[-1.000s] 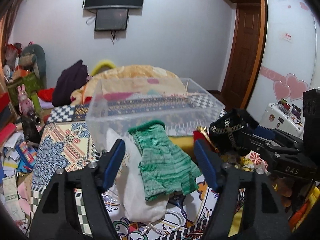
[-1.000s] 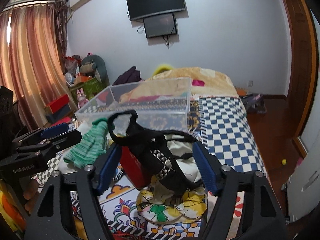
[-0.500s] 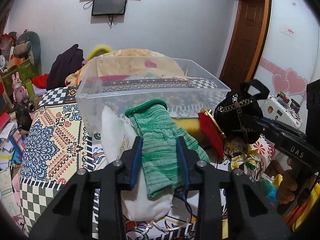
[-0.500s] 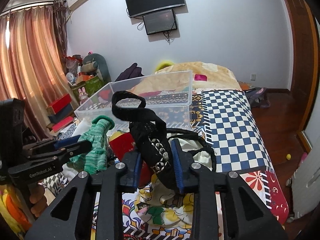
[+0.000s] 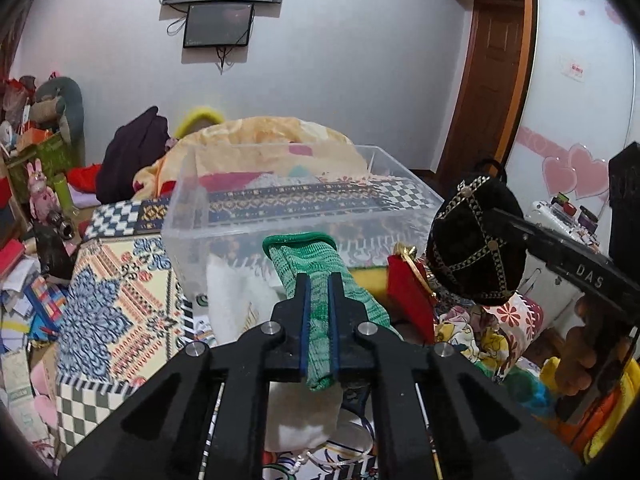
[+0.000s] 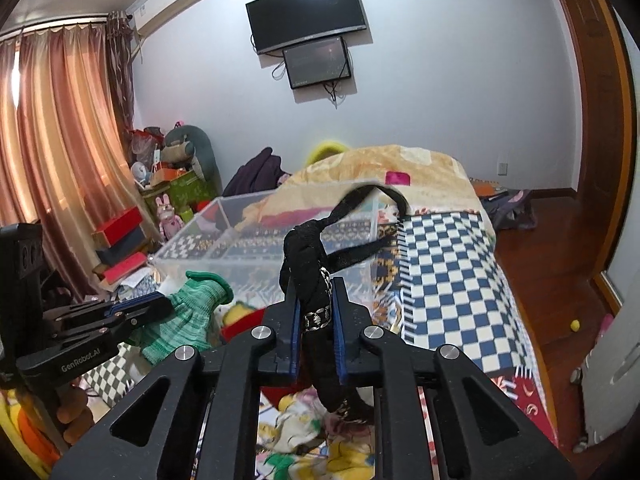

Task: Organize soft objects
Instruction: 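Grasp the green knit sock with the left gripper while the right grasps the black strap bag, then drop the green sock into the clear box with the left gripper while the right drops the black bag in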

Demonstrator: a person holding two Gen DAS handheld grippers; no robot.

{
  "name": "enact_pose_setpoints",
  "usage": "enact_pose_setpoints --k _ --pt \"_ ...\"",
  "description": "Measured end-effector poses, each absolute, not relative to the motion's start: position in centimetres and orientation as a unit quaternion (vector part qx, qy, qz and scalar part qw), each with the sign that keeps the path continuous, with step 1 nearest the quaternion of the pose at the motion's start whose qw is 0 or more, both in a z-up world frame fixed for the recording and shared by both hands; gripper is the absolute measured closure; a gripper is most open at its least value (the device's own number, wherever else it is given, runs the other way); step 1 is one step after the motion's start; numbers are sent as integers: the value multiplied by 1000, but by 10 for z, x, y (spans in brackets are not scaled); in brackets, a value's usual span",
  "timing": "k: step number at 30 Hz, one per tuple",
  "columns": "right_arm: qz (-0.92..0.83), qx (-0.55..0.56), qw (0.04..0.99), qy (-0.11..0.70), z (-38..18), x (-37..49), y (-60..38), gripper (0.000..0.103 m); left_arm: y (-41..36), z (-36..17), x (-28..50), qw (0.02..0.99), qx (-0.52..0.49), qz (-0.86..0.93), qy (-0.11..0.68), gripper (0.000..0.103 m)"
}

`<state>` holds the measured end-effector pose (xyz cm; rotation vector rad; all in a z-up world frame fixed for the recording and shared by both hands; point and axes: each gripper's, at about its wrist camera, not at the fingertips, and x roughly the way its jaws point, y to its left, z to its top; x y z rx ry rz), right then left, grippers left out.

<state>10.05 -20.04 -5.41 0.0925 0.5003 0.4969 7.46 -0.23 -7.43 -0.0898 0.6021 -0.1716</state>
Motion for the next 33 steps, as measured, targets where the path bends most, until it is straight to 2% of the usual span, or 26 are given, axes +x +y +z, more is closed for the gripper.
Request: enact_pose_setpoints --k 13,17,18,19,20,21,22,23,28,33 --pt "238 24 952 190 -21 106 -193 91 17 -32 74 965 -48 -80 246 100" --pt "238 17 955 175 -15 108 -188 91 18 -28 82 961 -36 -80 262 99" --pt "239 15 955 174 -14 109 -186 91 19 -31 83 959 -35 -79 271 97" --pt "240 14 955 173 -15 109 -185 91 20 -34 84 956 -35 -81 280 89" --pt "241 13 955 174 -16 109 -184 91 22 -38 84 954 -37 -82 288 74" --pt "243 13 954 176 -17 110 -183 91 25 -44 83 950 -43 -83 299 65" --pt "243 12 953 178 -18 111 -182 91 27 -49 83 947 -47 -83 307 51" --pt "244 12 953 180 -19 111 -182 91 28 -53 83 945 -49 -82 313 49" --pt "244 7 952 185 -23 112 -184 91 28 -80 75 933 -43 -85 346 49" --pt "233 0 957 176 -11 118 -182 91 26 -87 69 934 -41 -92 343 51"
